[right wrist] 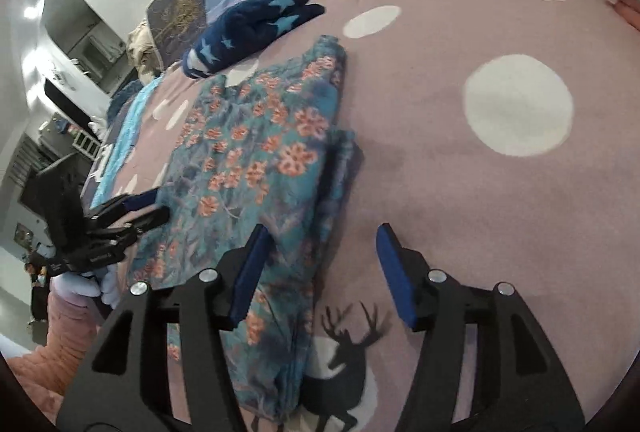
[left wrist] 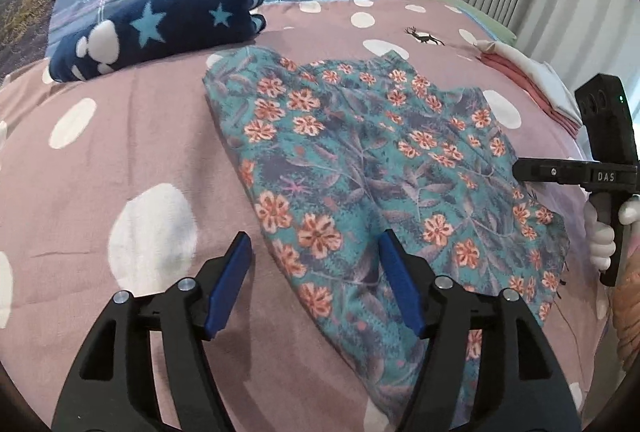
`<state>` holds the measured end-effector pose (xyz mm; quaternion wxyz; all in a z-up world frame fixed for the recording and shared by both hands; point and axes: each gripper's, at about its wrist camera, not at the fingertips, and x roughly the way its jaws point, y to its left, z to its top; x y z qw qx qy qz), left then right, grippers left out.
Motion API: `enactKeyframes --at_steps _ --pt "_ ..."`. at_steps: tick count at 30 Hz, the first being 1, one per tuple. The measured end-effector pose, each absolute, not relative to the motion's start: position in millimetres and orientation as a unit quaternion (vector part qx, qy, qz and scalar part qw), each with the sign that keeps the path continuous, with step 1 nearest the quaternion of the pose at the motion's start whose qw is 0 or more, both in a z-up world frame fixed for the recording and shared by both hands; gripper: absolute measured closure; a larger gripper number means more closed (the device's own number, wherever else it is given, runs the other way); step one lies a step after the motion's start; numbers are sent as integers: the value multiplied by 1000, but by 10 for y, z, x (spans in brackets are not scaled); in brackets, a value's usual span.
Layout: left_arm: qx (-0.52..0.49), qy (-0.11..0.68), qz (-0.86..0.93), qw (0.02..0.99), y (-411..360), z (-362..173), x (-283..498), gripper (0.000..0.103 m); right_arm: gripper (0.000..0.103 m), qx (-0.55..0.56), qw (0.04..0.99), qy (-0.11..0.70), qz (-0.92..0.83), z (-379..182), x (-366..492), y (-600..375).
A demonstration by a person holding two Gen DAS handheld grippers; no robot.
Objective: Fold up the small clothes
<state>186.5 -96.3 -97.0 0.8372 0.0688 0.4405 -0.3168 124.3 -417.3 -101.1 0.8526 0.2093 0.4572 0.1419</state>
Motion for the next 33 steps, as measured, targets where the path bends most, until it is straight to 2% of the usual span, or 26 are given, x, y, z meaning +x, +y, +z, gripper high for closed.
enactKeyframes --at_steps 8,18,19,20,21,23,25,27,33 --pt "55 454 -333 825 -1014 -1026 2028 27 45 207 840 469 178 -1042 1548 -4061" --pt "-18 465 -344 816 -1136 -1074 2629 27 45 227 825 468 221 -1130 2107 -4016" --pt "-24 465 -343 816 -1150 -1078 2674 31 46 227 825 466 224 -1135 2137 -4008" --pt "-23 463 -337 819 -1168 -1083 2703 42 50 224 827 464 225 -1138 2160 -3996" --pt "-20 461 -332 823 -1183 -1087 2715 49 53 219 830 463 221 -1140 2168 -3981" --pt "-19 456 -329 827 -1191 -1079 2700 76 69 210 836 460 212 -1135 2153 -3954" --pt "-8 443 -328 834 -1194 -1044 2635 87 79 205 843 450 210 -1113 2100 -3910" --pt "6 422 -323 847 -1213 -973 2552 90 84 182 860 433 199 -1024 2023 -3844" --pt "65 328 -316 888 -1281 -426 2157 92 87 113 906 370 172 -531 1684 -3664"
